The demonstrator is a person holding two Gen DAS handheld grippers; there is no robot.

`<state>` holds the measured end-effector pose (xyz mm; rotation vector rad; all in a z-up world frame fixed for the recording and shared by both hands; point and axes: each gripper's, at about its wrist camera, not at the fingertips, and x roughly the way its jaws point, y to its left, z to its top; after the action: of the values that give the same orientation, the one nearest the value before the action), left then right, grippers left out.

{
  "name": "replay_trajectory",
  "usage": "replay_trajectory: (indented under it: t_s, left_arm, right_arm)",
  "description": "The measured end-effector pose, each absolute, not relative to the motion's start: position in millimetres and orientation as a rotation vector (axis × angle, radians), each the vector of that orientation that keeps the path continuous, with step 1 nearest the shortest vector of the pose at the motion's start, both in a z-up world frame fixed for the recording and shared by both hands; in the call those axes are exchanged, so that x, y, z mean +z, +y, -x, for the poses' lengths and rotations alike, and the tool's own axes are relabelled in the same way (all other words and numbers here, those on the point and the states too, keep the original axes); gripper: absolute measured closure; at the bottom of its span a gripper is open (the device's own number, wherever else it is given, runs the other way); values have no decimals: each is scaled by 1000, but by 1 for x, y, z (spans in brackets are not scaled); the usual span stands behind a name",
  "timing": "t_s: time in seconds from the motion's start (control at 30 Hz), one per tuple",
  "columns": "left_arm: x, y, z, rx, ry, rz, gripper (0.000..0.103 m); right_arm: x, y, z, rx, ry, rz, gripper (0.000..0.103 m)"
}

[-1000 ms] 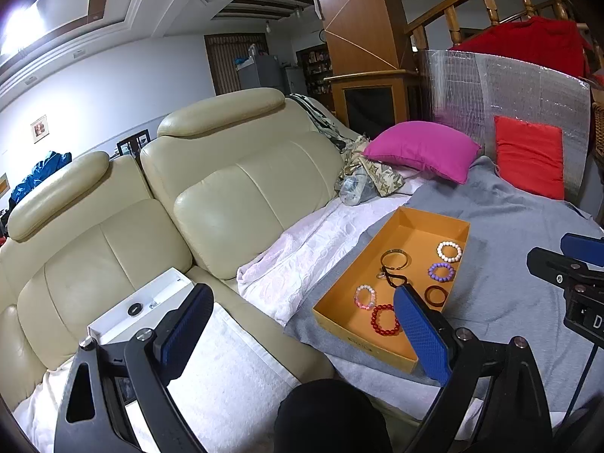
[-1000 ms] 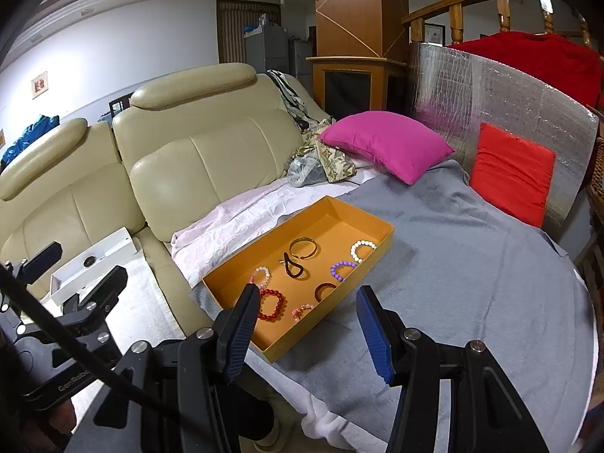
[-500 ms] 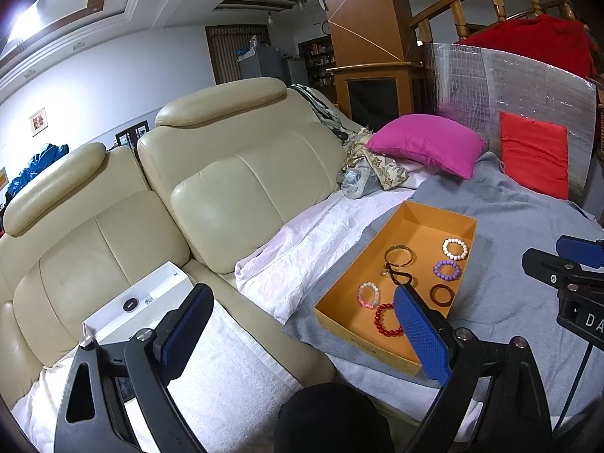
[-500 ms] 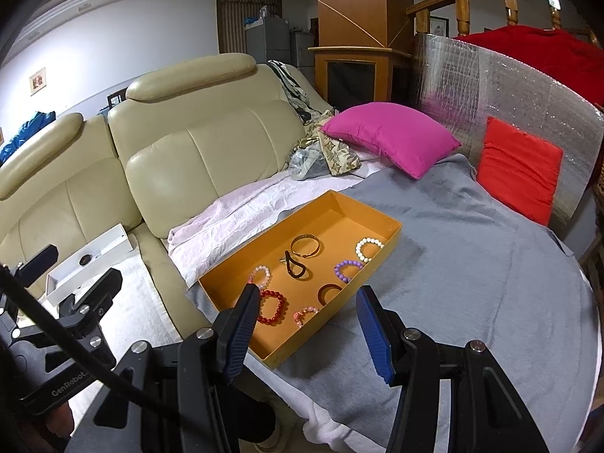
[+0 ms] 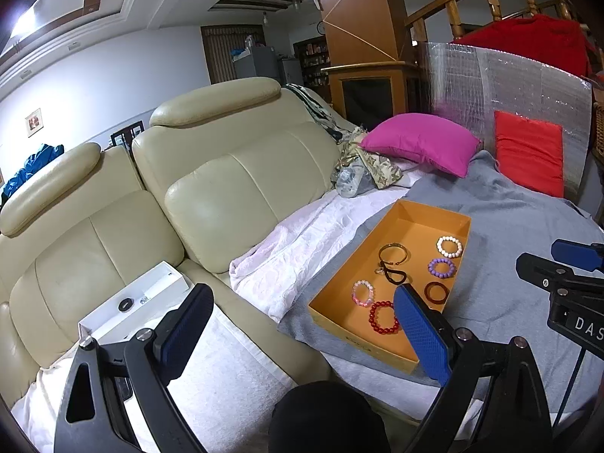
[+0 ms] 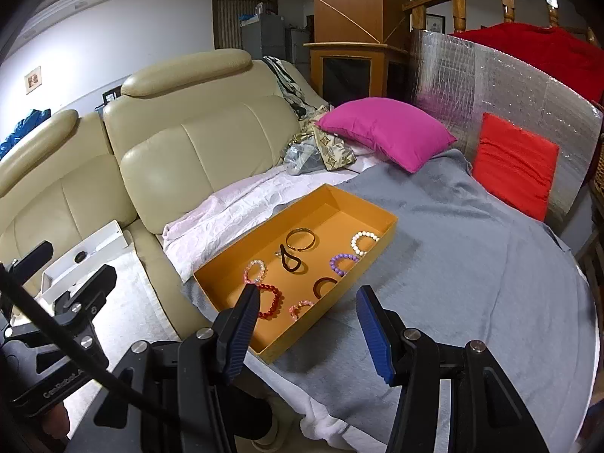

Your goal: Organize jewelry

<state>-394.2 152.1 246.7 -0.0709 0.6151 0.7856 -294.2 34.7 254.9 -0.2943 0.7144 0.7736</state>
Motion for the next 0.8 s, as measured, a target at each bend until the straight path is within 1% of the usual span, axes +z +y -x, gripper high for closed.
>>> replay_trajectory:
  t_s: [0.8]
  left_arm:
    - [231, 177, 361, 792, 670, 95, 7]
  right_arm:
    - [232, 66, 256, 782, 776, 317, 46]
